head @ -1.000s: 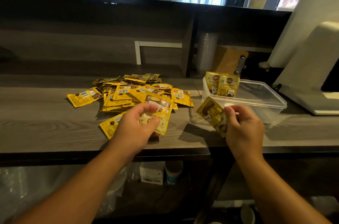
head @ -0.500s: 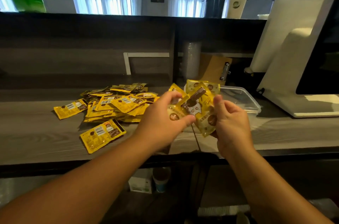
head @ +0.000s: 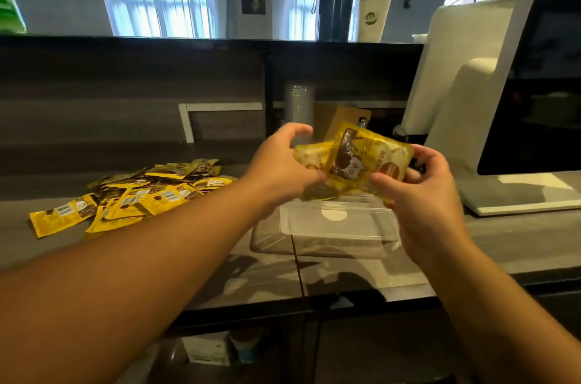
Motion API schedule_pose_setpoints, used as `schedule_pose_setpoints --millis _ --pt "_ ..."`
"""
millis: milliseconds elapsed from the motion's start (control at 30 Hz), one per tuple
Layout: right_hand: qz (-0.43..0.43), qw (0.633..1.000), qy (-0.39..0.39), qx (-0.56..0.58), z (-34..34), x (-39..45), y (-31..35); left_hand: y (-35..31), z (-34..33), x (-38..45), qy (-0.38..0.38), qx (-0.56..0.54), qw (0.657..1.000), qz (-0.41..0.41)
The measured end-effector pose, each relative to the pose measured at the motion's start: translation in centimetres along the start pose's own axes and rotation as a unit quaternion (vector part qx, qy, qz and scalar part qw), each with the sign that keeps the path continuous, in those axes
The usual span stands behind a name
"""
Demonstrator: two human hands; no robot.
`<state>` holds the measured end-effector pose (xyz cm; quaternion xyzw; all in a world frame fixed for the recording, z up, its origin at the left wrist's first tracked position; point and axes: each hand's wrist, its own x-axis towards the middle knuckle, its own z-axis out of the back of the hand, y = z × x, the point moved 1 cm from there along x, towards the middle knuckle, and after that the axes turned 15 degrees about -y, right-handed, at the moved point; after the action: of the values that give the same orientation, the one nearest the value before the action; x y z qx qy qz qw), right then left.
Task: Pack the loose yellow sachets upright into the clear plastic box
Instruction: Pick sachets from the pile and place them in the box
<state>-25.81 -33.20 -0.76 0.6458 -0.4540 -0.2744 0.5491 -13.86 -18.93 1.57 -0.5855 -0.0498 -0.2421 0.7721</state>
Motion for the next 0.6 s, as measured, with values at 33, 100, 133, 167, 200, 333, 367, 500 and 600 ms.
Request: schedule_pose_setpoints --millis 33,100,133,167,200,333,367,500,600 --pt "0.006 1.0 -0.008 -0.014 0.1 0.9 0.1 0.2 -0.4 0.9 -0.006 0.009 1.0 0.007" --pt "0.029 0.998 -0.019 -0.047 0.3 2.7 0.1 0.6 -1.5 2.5 -0.004 0.042 0.999 0.001" --pt "0.043 0.997 -0.021 -0.058 0.3 3.5 0.1 0.8 -2.2 3.2 0.0 0.066 0.998 -0.013" --pt "0.055 0.996 -0.021 -0.069 0.4 4.2 0.1 1.0 -2.9 3.9 0.005 0.091 0.995 -0.033" --pt "0.067 0.994 -0.02 -0.083 0.4 4.8 0.1 1.1 -3.5 4.6 0.009 0.112 0.992 -0.053" --pt "0.103 0.987 -0.021 -0.123 0.7 7.2 0.0 1.8 -6.0 7.5 -0.002 0.155 0.981 -0.115" --pt "0.107 0.986 -0.016 -0.128 0.8 7.7 -0.1 2.0 -6.6 8.1 -0.001 0.167 0.977 -0.129" --pt "0.142 0.968 0.044 -0.201 0.6 9.3 -0.6 2.8 -8.7 9.3 0.058 0.256 0.943 -0.203" --pt "0.191 0.929 0.095 -0.303 0.0 10.5 -1.0 3.4 -9.7 9.8 0.079 0.327 0.891 -0.304"
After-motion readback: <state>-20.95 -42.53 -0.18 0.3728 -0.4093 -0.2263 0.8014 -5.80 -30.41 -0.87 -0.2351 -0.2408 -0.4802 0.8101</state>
